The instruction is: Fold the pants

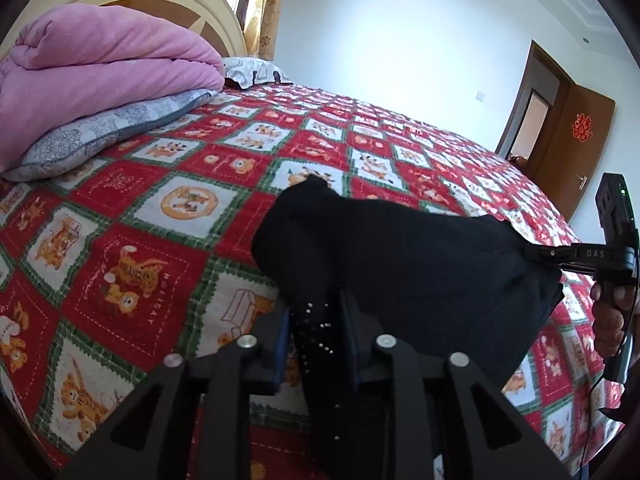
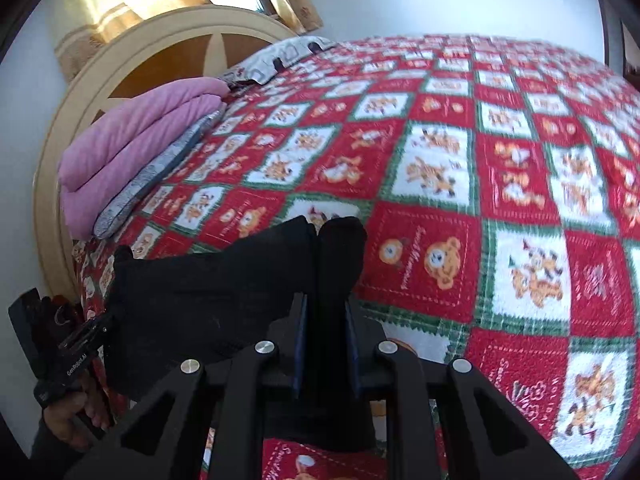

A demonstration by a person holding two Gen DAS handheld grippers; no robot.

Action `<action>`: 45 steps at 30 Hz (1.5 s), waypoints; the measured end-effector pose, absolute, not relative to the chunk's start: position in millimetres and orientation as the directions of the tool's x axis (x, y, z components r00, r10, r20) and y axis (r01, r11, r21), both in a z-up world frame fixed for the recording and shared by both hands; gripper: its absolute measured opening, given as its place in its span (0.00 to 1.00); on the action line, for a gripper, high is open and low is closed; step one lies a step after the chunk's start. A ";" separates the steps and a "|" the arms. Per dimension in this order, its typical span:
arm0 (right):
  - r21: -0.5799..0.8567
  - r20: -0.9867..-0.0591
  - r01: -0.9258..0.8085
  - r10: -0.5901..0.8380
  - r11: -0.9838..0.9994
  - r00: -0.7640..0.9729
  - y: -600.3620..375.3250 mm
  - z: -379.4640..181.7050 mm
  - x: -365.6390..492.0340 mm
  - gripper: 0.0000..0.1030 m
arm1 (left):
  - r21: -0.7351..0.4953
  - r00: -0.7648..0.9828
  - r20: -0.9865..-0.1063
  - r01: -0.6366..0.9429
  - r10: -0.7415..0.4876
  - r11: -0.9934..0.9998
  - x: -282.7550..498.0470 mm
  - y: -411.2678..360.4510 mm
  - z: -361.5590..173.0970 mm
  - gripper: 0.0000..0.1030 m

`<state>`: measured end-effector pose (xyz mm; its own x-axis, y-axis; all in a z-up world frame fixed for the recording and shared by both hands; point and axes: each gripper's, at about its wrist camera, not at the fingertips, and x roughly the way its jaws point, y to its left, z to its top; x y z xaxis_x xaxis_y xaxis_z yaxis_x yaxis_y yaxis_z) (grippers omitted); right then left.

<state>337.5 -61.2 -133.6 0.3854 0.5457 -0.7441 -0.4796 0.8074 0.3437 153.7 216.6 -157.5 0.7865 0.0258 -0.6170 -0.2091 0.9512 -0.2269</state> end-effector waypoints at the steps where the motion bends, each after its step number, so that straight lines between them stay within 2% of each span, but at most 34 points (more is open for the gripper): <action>1: 0.355 -0.746 -0.469 0.547 0.809 0.379 -62.9 -137.2 340.2 0.18 | -0.219 0.785 -0.618 -0.214 0.035 0.952 153.7 216.8 -158.5 0.32; 4: 0.382 -0.751 -0.442 0.552 0.811 0.364 -66.4 -146.4 345.3 0.18 | -0.185 0.778 -0.625 -0.227 0.063 0.956 154.3 215.9 -161.9 0.42; 6: 0.382 -0.754 -0.436 0.548 0.815 0.363 -66.2 -148.8 345.7 0.19 | -0.174 0.775 -0.627 -0.244 0.084 0.954 154.6 217.4 -164.4 0.55; 11: 0.364 -0.762 -0.429 0.529 0.827 0.374 -64.9 -150.9 346.7 0.22 | -0.184 0.772 -0.629 -0.266 0.095 0.946 152.5 223.6 -169.9 0.68; 14: 0.337 -0.769 -0.418 0.503 0.844 0.394 -65.5 -151.9 347.9 0.39 | -0.165 0.757 -0.638 -0.311 0.140 0.936 151.2 227.2 -171.5 0.90; 15: 0.322 -0.772 -0.407 0.486 0.855 0.410 -67.9 -151.3 348.9 0.53 | -0.162 0.749 -0.644 -0.335 0.158 0.928 148.7 230.6 -170.7 0.95; 16: 0.304 -0.777 -0.397 0.466 0.866 0.424 -70.4 -150.9 349.8 0.61 | -0.163 0.748 -0.644 -0.342 0.163 0.925 145.7 232.5 -169.2 0.95; 18: 0.278 -0.770 -0.364 0.433 0.889 0.469 -80.8 -144.6 348.9 0.62 | -0.148 0.750 -0.640 -0.331 0.165 0.932 136.8 232.7 -163.0 0.95; 22: 0.206 -0.739 -0.338 0.373 0.918 0.561 -96.0 -121.4 333.3 0.62 | -0.079 0.749 -0.627 -0.333 0.213 0.940 118.7 231.6 -148.1 0.95; 27: 0.156 -0.695 -0.352 0.356 0.923 0.625 -107.2 -93.0 294.6 0.62 | -0.091 0.769 -0.605 -0.326 0.207 0.941 92.2 230.2 -127.3 0.95; 37: 0.119 -0.641 -0.422 0.394 0.899 0.658 -106.8 -57.6 213.7 0.63 | -0.063 0.830 -0.525 -0.255 0.185 0.965 62.8 198.1 -85.8 0.95; 45: 0.097 -0.602 -0.449 0.411 0.888 0.684 -104.8 -35.7 166.2 0.65 | -0.077 0.856 -0.496 -0.209 0.145 0.975 46.2 180.1 -74.2 0.96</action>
